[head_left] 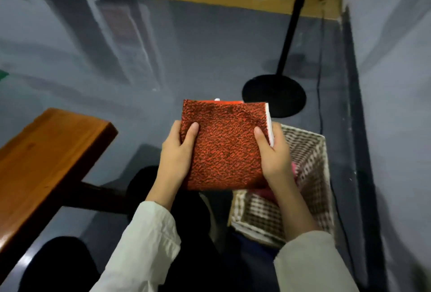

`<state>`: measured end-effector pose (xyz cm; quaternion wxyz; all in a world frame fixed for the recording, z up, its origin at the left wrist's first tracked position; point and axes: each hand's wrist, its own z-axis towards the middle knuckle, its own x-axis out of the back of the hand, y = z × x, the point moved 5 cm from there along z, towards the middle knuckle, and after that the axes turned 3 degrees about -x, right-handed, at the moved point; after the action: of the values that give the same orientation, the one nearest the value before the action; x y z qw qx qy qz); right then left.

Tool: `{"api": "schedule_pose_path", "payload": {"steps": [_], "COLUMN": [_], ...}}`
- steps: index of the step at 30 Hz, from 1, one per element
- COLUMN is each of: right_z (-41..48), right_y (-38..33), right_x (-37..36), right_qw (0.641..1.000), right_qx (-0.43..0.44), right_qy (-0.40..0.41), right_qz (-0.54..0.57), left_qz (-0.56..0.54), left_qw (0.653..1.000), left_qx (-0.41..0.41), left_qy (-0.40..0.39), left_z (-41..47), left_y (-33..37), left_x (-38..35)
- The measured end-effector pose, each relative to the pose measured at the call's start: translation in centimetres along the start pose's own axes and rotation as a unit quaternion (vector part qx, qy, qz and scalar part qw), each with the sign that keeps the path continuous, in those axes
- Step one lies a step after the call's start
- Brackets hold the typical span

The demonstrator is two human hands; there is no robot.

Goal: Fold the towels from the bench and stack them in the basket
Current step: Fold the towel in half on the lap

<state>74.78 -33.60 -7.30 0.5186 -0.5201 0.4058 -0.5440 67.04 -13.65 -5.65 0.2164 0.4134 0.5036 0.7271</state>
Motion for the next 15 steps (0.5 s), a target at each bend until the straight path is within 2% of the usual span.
{"api": "schedule_pose_path", "payload": {"steps": [6,10,15], "right_z": [0.1,0.9,2.5], "right_y": [4.5,7.2,10.8], "right_x": [6.9,9.8,12.1], "right_qw": [0.995,0.988,0.978], "right_qx": [-0.056,-0.097,-0.146], "right_qy": [0.058,0.088,0.096], "right_qz": [-0.057,-0.08,-0.115], "left_qz": [0.028,0.093,0.136], "left_qw": [0.994,0.978,0.967], "left_qx": [-0.006,-0.014,-0.02], "left_qy": [-0.107,-0.186,-0.215], "left_z": [-0.5,-0.3,0.7], "left_y": [0.4,-0.3,-1.4], "left_x": [-8.6,-13.3,-17.9]}}
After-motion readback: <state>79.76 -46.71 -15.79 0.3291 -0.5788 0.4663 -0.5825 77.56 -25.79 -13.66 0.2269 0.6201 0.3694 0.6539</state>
